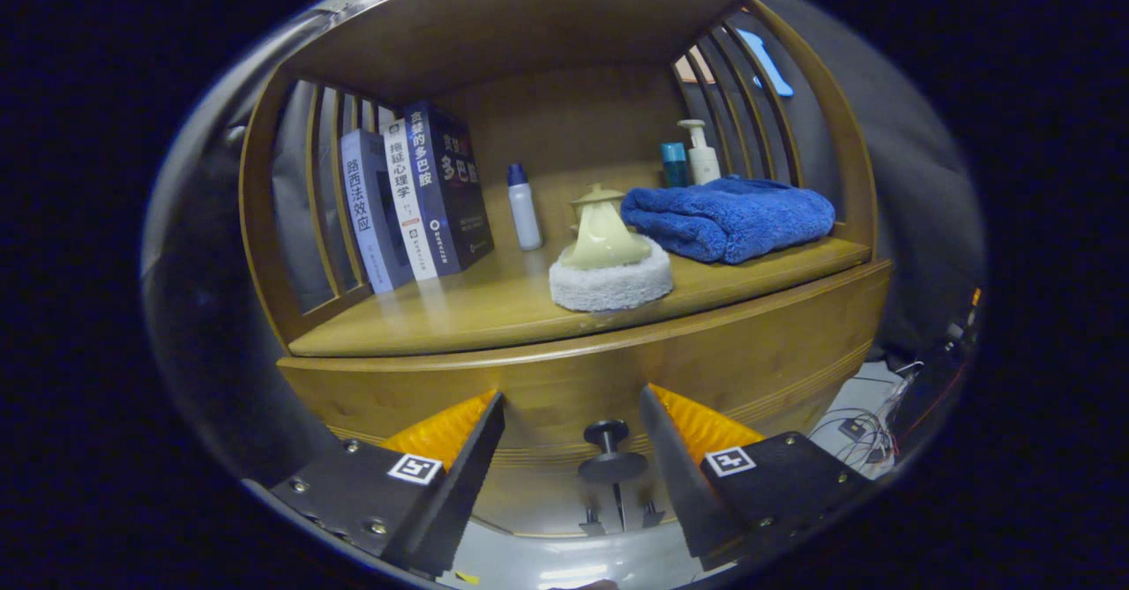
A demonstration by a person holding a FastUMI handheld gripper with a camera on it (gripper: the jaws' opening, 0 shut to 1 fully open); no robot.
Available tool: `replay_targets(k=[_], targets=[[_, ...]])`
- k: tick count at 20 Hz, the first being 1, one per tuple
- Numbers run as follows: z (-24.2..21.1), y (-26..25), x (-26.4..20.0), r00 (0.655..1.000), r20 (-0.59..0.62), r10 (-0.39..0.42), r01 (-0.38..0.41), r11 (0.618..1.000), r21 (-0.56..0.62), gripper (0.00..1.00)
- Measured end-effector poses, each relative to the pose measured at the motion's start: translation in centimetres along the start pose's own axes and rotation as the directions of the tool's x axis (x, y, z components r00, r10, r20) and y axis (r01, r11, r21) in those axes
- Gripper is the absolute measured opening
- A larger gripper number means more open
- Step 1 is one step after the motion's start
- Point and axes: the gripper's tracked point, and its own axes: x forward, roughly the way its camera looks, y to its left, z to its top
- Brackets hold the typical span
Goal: Pull open the drawer, take out the items inside it, and place them on the countertop above the cabinet.
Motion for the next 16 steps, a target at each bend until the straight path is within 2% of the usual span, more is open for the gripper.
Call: replay_targets(k=[11, 16], targets=[[0.3, 0.2, 0.2, 1.000, -0.003, 0.013, -0.012, 1.000, 0.022, 0.93], [1.4, 0.4, -0.4, 0.999, 0.029, 0.024, -0.027, 0.997, 0.078, 0.93]])
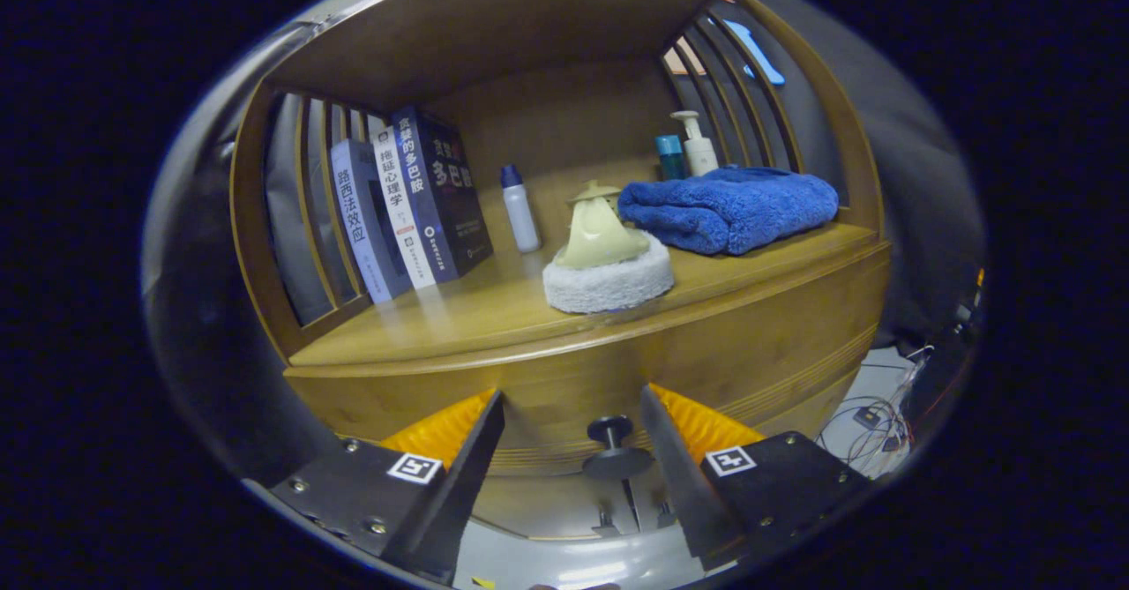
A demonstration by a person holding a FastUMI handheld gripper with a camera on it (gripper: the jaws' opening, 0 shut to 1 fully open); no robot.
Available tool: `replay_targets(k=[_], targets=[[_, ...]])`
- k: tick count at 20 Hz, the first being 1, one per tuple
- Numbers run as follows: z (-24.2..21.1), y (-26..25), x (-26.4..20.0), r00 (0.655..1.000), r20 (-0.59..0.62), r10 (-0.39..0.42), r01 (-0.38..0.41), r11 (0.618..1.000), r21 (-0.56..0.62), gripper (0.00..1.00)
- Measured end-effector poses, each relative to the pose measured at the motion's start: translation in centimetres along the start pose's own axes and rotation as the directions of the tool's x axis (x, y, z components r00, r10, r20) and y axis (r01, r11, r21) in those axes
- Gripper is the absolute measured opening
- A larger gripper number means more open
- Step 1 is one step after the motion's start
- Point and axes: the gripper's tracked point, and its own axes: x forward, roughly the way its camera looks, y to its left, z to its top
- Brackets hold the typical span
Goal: Pull open the drawer, take out the items inside it, and place them on the countertop above the cabinet.
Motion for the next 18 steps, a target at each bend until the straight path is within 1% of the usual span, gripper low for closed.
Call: replay_targets(k=[2, 4, 6, 10, 11, 15, 18], targets=[[2.3, -0.3, -1.1, 0.998, 0.059, -0.015, 0.013, 1.000, 0.024, 0.93], [5.0, -1.4, -3.1, 0.992, 0.116, -0.054, 0.051, 0.998, 0.030, 0.93], [7.0, -3.0, -5.5, 0.985, 0.145, -0.096, 0.094, 0.995, 0.019, 0.93], [10.4, -4.4, -10.6, 0.984, 0.174, -0.044, 0.042, 0.999, 0.017, 0.93], [11.1, -5.0, -11.6, 0.984, 0.176, -0.038, 0.037, 0.999, 0.010, 0.91], [12.9, -8.0, -15.0, 0.986, 0.164, -0.023, 0.041, 0.993, -0.107, 0.91], [12.2, -10.5, -16.1, 0.993, 0.114, 0.002, 0.018, 0.984, -0.175, 0.91]])
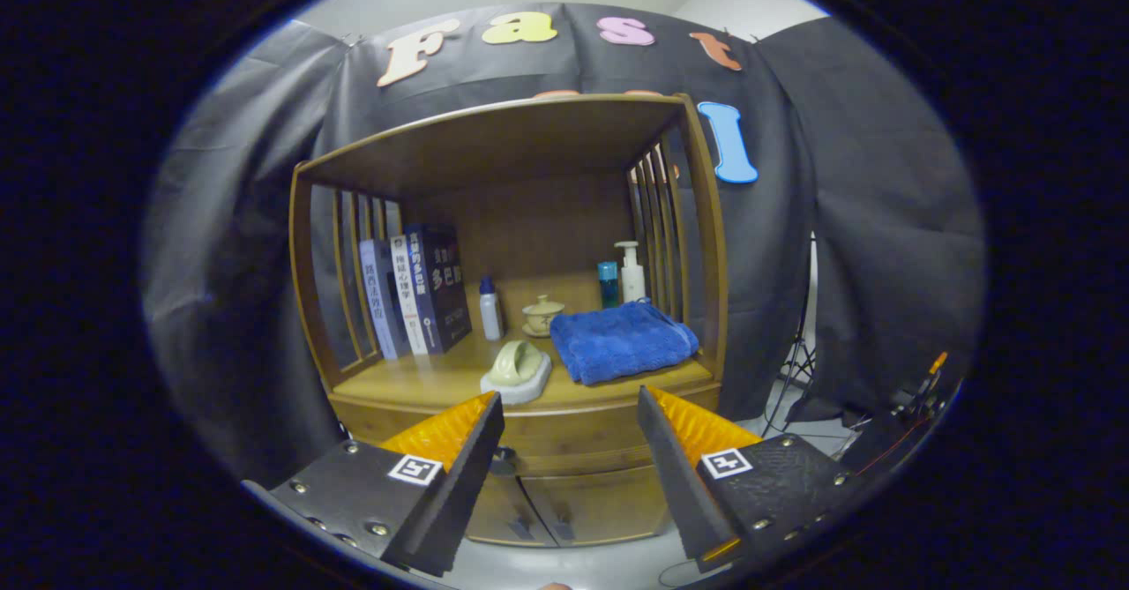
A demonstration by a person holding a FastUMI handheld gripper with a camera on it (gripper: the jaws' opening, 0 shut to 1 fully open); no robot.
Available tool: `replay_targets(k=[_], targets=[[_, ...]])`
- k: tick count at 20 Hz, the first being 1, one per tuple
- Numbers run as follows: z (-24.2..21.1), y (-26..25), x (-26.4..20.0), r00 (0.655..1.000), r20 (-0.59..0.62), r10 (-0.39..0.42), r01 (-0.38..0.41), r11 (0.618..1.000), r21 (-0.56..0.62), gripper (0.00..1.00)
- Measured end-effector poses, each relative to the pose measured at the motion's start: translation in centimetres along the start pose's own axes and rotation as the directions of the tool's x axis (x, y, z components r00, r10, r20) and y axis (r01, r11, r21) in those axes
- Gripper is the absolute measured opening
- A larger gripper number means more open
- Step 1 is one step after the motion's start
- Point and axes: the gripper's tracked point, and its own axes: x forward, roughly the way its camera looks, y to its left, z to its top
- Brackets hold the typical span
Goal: Pull open the drawer, take out the items inside it, and place them on the countertop above the cabinet.
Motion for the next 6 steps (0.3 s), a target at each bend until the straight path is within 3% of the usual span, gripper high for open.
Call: replay_targets(k=[6], targets=[[-2.9, -6.4, -1.1, 0.995, -0.100, -0.005, -0.009, 0.990, -0.144, 0.90]])
